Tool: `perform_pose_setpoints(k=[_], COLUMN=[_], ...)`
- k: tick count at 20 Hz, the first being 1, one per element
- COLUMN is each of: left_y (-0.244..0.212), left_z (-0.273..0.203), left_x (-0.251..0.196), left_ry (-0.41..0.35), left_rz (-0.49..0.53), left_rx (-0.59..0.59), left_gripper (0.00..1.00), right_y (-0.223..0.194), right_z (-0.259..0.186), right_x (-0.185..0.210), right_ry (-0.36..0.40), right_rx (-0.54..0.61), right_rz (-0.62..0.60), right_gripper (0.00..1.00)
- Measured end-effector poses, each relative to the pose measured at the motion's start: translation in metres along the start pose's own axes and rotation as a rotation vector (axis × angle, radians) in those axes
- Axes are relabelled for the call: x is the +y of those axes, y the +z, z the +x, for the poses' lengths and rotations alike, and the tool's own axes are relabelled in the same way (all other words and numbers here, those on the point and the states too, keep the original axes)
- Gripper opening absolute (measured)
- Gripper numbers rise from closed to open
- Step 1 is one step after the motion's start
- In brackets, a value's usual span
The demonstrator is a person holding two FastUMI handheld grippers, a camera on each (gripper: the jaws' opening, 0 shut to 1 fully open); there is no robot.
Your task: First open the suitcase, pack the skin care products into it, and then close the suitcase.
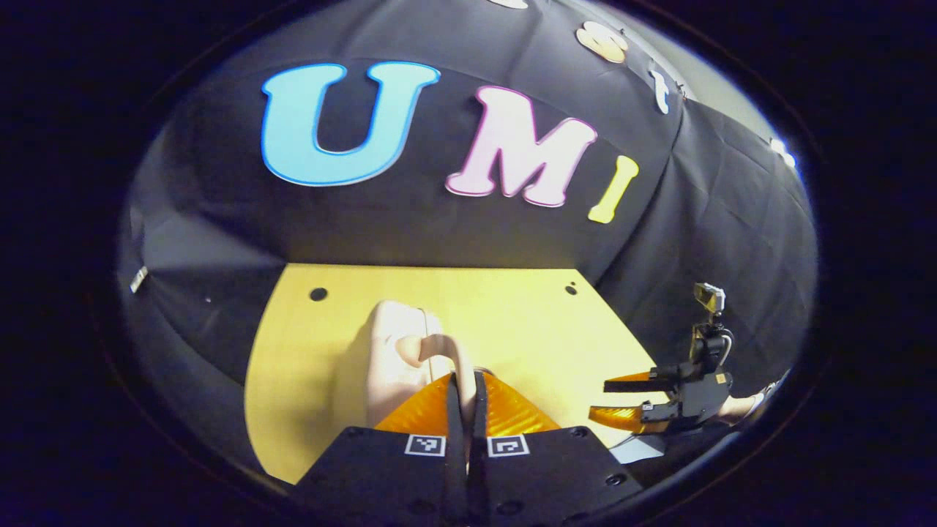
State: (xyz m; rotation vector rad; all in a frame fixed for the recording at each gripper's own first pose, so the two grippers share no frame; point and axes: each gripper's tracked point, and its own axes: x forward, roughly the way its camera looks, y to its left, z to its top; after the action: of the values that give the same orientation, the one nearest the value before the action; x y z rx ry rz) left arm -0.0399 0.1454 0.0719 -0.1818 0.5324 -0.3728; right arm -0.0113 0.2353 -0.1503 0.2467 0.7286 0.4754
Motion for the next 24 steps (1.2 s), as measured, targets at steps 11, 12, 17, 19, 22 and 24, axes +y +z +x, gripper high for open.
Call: perform_pose_setpoints(k=[11,12,17,19,22,24], left_y=[-0.171,-0.171,-0.165,-0.143,-0.092,-0.054], left_z=[0.140,0.142,0.141,0.130,0.105,0.081], left_x=[-0.025,-0.026,-0.030,-0.030,-0.039,-0.054], left_ry=[-0.033,-0.016,0.035,0.071,0.138,0.166], left_rz=[-0.009,0.017,0.091,0.116,0.171,0.223], left_rx=[0.236,0.230,0.170,0.085,-0.083,-0.203], left_gripper=[0.07,0.08,0.25,0.59,0.91,0.93], right_y=[-0.023,-0.026,-0.027,-0.017,0.005,0.026], right_z=[-0.072,-0.075,-0.084,-0.087,-0.099,-0.109], right_x=[-0.106,-0.109,-0.112,-0.112,-0.110,-0.108], right_ry=[-0.150,-0.158,-0.190,-0.210,-0.230,-0.250], right_rx=[-0.027,-0.032,-0.079,-0.117,-0.196,-0.262], right_rz=[0.059,0.064,0.077,0.060,0.031,0.004], right_gripper=[0.97,0.97,0.98,0.97,0.98,0.97])
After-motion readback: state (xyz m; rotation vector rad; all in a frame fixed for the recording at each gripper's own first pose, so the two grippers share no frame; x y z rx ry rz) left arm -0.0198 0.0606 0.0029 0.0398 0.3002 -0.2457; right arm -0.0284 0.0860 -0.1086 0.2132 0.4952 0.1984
